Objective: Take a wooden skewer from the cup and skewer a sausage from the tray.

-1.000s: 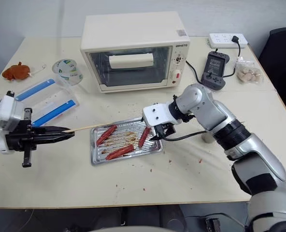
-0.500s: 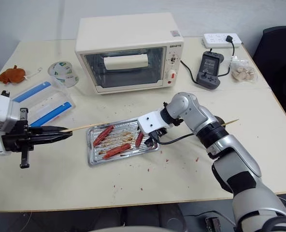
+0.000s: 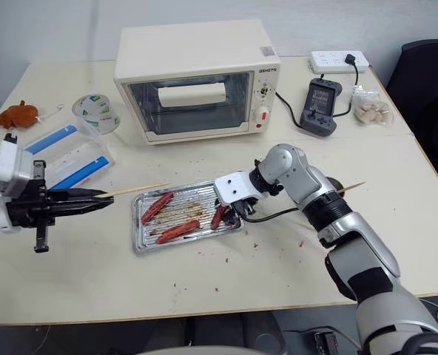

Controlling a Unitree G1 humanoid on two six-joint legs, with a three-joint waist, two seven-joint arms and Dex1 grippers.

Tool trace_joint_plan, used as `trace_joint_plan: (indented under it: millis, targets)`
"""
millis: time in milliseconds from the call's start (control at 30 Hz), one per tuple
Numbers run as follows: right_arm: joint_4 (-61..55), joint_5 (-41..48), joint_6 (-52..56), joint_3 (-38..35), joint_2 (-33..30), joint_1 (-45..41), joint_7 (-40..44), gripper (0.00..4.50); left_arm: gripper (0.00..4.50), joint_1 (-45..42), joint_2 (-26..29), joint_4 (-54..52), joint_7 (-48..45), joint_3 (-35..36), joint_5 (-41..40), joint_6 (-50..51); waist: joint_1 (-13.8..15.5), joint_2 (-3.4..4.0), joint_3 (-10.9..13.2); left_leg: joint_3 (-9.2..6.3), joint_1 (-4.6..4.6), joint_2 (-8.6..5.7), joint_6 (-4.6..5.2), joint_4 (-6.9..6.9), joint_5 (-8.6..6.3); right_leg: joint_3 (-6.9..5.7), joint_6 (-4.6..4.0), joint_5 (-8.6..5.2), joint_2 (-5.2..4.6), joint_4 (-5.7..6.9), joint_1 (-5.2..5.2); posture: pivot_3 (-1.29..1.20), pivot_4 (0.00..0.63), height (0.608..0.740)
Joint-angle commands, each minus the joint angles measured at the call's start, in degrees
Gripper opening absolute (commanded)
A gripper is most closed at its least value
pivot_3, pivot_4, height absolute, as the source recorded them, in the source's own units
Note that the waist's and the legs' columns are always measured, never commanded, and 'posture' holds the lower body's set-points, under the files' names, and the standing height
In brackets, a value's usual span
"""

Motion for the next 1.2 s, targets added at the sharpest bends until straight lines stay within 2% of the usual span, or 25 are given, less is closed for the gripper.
trace_joint_plan:
  millis: [33, 467, 600, 833, 1000, 1200]
  targets:
    - [-1.85, -0.77, 1.52, -0.49, -0.21, 1.3, 0.9, 1.23, 0.0, -0.62, 0.15, -0.62, 0.12, 0.83, -0.72, -0.98, 0.0, 0.0, 0.0, 0.0, 0.0, 0.0, 0.0, 0.0, 0.0, 0.0, 0.0, 0.0, 0.0, 0.0, 0.0, 0.0, 0.15, 0.74]
    - [-2.43, -1.36, 2.89, -1.05, -0.5, 2.48, 1.42, 1.23, 0.0, -1.87, -0.13, 0.58, 0.18, -1.09, -0.25, -2.31, -0.04, 0.0, 0.0, 0.0, 0.0, 0.0, 0.0, 0.0, 0.0, 0.0, 0.0, 0.0, 0.0, 0.0, 0.0, 0.0, 0.15, 0.74]
    - [-1.96, -1.73, 3.04, -1.16, -0.31, 2.81, 0.99, 0.42, 0.0, -2.38, -0.2, 0.79, 0.13, -1.6, -0.2, -2.57, -0.07, -0.01, -0.01, 0.0, 0.02, 0.0, 0.0, 0.0, 0.0, 0.0, 0.0, 0.0, 0.01, 0.0, 0.02, 0.0, 0.15, 0.74]
    - [-4.42, -0.03, 6.85, -2.95, -1.16, 1.43, 2.86, 0.42, 0.0, -4.47, -0.21, 1.81, -0.56, -4.13, -0.25, -2.83, -0.08, -0.02, -0.01, 0.0, 0.04, -0.01, 0.0, 0.02, 0.0, 0.0, 0.0, 0.0, 0.01, 0.03, 0.04, 0.0, 0.15, 0.74]
    - [-15.94, 5.94, 21.66, -7.49, -6.62, -2.5, 9.44, 0.42, 0.0, -8.39, 0.21, 4.46, -2.56, -7.85, 0.67, -4.02, 0.37, 0.0, 0.0, -0.01, -0.03, -0.03, -0.01, 0.05, 0.0, 0.0, 0.0, 0.0, 0.0, 0.06, -0.01, 0.0, 0.15, 0.74]
    - [-30.46, 18.14, 43.2, -9.37, -20.77, -6.71, 11.52, 0.42, 0.0, -13.32, 0.88, 5.86, -6.29, -11.56, 0.08, -3.9, 0.61, 0.01, 0.01, -0.06, -0.04, -0.02, -0.03, 0.04, -0.02, -0.04, -0.06, -0.04, 0.0, 0.05, -0.03, 0.0, 0.15, 0.74]
